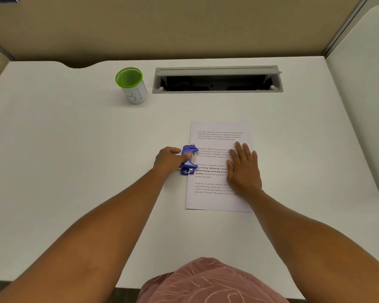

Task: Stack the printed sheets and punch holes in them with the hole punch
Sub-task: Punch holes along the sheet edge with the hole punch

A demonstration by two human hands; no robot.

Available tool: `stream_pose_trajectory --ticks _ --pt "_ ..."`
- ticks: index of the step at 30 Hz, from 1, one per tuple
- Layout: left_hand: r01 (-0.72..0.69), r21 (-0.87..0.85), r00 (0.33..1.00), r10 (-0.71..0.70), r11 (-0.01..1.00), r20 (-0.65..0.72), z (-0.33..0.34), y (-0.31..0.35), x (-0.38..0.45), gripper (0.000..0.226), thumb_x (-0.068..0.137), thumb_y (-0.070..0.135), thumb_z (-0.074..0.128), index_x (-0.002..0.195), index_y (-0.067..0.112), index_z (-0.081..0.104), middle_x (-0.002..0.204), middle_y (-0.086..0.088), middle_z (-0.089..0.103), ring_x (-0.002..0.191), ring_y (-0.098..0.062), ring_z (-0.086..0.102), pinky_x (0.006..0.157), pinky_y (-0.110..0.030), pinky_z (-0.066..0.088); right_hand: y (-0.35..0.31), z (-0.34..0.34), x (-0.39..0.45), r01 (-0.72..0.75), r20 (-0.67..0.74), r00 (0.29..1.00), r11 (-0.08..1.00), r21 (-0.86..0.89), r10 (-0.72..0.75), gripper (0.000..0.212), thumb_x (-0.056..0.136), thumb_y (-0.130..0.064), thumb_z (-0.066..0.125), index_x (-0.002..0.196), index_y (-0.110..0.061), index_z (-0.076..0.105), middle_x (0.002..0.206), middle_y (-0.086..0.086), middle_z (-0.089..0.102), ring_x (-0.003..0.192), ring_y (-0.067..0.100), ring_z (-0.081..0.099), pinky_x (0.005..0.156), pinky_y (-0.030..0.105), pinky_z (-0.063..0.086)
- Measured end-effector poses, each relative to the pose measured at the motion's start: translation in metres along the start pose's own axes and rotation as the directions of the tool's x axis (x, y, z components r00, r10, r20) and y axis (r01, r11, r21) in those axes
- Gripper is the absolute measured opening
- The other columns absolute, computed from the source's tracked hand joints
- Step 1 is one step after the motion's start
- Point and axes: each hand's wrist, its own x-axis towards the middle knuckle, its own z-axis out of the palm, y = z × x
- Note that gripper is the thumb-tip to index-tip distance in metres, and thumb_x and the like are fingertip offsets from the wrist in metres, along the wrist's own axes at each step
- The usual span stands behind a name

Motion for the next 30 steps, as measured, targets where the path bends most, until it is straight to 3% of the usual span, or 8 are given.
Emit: stream_pose_trajectory --ticks 7,14,20,30 --pt "-0.002 -0.037 1.000 0.002 0.999 0.008 0.000 -0.002 0.006 0.050 0.072 0.038 0.084 0.112 0.023 0.059 0.117 0.001 0.065 0.084 -0.021 0.074 0.093 -0.044 0.055 0.000 0.000 -0.001 -0.004 -0.014 1.000 1.000 0.017 0.004 0.049 0.101 -0.032 0.031 0.144 -0.012 0.041 0.161 0.004 0.020 0.150 0.024 0.009 0.122 0.047 0.005" --pt "-0.051 0.065 0.999 0.051 0.997 0.000 0.001 -0.003 0.014 0.046 0.071 0.041 0.083 0.107 0.026 0.059 0.096 0.014 0.057 0.084 -0.020 0.072 0.089 -0.042 0.056 0.001 0.001 -0.001 -0.001 -0.033 0.999 1.000 0.026 0.002 0.048 0.100 -0.030 0.034 0.144 -0.011 0.042 0.161 0.004 0.021 0.150 0.024 0.011 0.121 0.048 0.006" --pt "-0.069 0.148 0.997 0.071 0.987 -0.011 0.002 -0.008 0.021 0.040 0.071 0.044 0.081 0.099 0.030 0.056 0.107 0.011 0.056 0.092 -0.024 0.071 0.091 -0.044 0.054 0.001 0.003 -0.001 -0.002 -0.042 0.999 1.000 0.023 0.003 0.047 0.100 -0.030 0.035 0.143 -0.011 0.043 0.160 0.005 0.023 0.150 0.024 0.013 0.121 0.048 0.007" --pt "-0.050 0.079 0.998 0.051 0.996 -0.021 0.002 -0.010 0.024 0.043 0.068 0.043 0.084 0.097 0.029 0.057 0.097 0.012 0.059 0.086 -0.024 0.073 0.087 -0.044 0.057 0.000 0.000 -0.001 -0.003 -0.040 0.999 1.000 0.003 0.003 0.048 0.100 -0.031 0.035 0.143 -0.011 0.043 0.160 0.005 0.023 0.150 0.024 0.013 0.121 0.048 0.007"
